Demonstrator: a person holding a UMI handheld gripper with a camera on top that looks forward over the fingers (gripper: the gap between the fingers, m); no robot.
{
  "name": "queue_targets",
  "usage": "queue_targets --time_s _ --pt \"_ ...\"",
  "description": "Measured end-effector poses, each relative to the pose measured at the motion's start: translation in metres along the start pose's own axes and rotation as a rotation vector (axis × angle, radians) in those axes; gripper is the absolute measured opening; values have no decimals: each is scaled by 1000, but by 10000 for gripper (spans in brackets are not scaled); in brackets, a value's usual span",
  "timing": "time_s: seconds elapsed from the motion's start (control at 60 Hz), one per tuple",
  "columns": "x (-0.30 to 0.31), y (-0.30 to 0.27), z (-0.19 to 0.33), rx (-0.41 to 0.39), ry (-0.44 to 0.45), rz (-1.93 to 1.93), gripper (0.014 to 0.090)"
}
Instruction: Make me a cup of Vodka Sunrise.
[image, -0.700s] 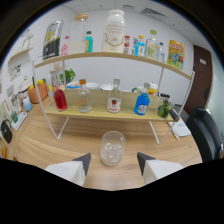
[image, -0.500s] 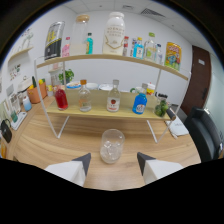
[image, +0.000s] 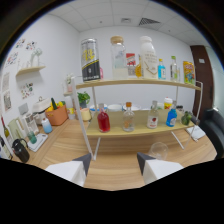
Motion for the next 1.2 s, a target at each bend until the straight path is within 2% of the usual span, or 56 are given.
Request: queue_targets --time_s 0.267,0.4,0.483,0.717,0.95,1.2 --pt "-39 -54 83 102 -8 -17 856" --pt "-42 -66 122 117 22 -45 801" --pt "-40 -72 140 111 34 -66 720" --pt "-28 -64 169 81 94 -79 366" --pt "-33 -64 160 84 45 -105 348" --pt "-24 -74 98 138 -3 -71 347"
